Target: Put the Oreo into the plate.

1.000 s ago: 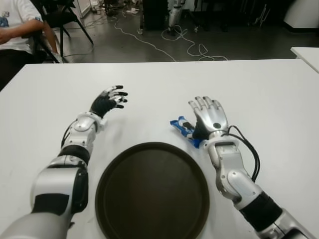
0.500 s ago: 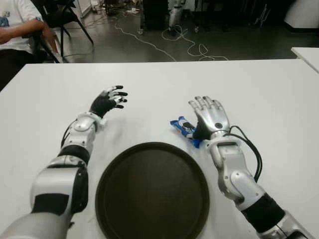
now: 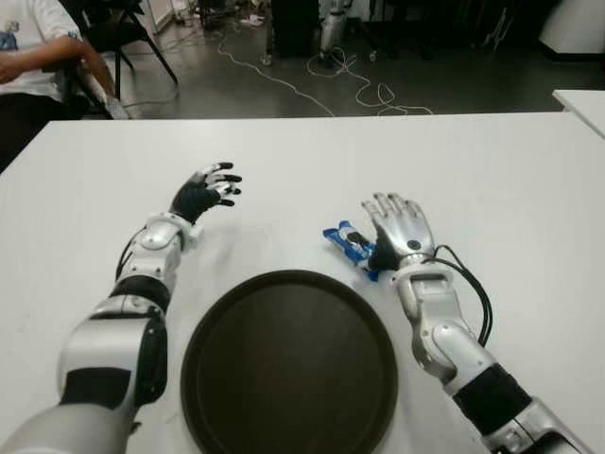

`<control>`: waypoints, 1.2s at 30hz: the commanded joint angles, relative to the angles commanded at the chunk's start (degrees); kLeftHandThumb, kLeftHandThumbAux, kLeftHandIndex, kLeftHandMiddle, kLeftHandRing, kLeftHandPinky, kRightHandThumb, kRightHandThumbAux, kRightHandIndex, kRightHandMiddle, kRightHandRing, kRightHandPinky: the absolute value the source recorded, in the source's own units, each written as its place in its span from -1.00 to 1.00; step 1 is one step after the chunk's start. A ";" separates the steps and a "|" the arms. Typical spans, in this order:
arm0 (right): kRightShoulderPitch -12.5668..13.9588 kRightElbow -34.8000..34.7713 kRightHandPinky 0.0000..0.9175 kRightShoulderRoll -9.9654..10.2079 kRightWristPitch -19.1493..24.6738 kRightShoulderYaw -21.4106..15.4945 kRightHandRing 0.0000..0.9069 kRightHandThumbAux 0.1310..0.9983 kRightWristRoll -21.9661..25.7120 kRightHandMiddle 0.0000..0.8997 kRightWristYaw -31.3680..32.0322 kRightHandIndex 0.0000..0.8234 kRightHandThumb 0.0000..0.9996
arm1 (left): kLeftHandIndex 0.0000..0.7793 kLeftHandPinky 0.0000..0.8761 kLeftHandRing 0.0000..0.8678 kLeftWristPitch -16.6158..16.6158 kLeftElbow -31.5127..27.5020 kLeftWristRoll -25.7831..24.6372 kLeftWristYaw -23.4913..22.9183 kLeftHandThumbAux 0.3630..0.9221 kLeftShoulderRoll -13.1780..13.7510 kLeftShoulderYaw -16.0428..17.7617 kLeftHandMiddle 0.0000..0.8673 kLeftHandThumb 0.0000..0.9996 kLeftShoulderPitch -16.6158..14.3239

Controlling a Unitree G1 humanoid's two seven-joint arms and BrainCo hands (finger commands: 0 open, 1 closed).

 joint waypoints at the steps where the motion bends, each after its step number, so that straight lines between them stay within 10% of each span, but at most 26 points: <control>1: -0.04 0.18 -1.00 0.03 0.04 0.02 -1.00 0.33 -0.02 -1.00 -0.07 -1.00 -1.00 | -0.53 -0.22 -0.31 -0.02 0.01 0.06 0.05 0.13 0.01 -0.06 -0.34 -0.81 0.00; 36: -2.02 2.82 -1.00 0.45 -1.93 0.72 -1.00 0.37 0.79 -1.00 -1.96 -1.00 -1.00 | -0.53 -0.24 -0.30 -0.77 0.09 1.13 0.63 0.00 0.15 -1.19 -0.33 -0.82 -0.08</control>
